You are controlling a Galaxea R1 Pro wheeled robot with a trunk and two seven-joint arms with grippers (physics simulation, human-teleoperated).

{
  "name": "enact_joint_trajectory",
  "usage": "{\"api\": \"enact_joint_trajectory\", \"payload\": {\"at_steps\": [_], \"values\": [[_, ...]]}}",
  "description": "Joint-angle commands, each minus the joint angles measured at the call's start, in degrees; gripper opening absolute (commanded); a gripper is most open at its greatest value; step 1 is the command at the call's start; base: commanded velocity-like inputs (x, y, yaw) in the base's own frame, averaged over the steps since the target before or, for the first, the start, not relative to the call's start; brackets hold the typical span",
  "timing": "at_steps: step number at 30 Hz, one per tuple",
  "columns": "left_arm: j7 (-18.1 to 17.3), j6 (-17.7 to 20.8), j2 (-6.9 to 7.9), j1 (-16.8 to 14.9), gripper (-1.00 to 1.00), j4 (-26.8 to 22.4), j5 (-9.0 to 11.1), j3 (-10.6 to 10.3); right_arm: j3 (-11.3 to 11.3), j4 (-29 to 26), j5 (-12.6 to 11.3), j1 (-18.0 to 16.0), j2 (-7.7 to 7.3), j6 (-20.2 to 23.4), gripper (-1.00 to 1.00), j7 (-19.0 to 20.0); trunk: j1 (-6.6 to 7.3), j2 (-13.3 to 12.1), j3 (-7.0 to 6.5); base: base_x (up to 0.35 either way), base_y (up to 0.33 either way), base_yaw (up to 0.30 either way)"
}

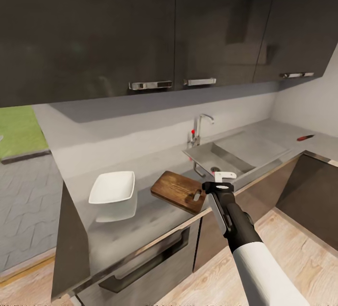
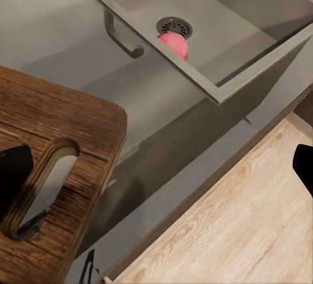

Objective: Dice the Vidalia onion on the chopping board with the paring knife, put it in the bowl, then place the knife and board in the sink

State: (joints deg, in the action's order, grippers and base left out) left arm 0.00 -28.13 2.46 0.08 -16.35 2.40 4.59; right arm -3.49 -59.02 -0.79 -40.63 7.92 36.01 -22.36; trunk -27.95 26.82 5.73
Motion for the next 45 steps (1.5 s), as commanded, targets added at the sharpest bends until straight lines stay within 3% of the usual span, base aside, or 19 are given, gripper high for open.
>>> {"api": "enact_joint_trajectory", "payload": {"at_steps": [1,45], "values": [[0.0,-0.1,0.0,0.0,1.0,-0.1,0.2,0.0,-0.1,0.0,-0.1,-0.1,-0.01,0.3,1.0,-0.3,-0.03,0.1,0.17,0.0,0.0,0.0],[0.0,-0.1,0.0,0.0,1.0,0.0,0.2,0.0,-0.1,0.0,-0.1,-0.1,-0.02,0.3,1.0,-0.3,-0.03,0.1,2.56,0.01,0.0,0.0]]}}
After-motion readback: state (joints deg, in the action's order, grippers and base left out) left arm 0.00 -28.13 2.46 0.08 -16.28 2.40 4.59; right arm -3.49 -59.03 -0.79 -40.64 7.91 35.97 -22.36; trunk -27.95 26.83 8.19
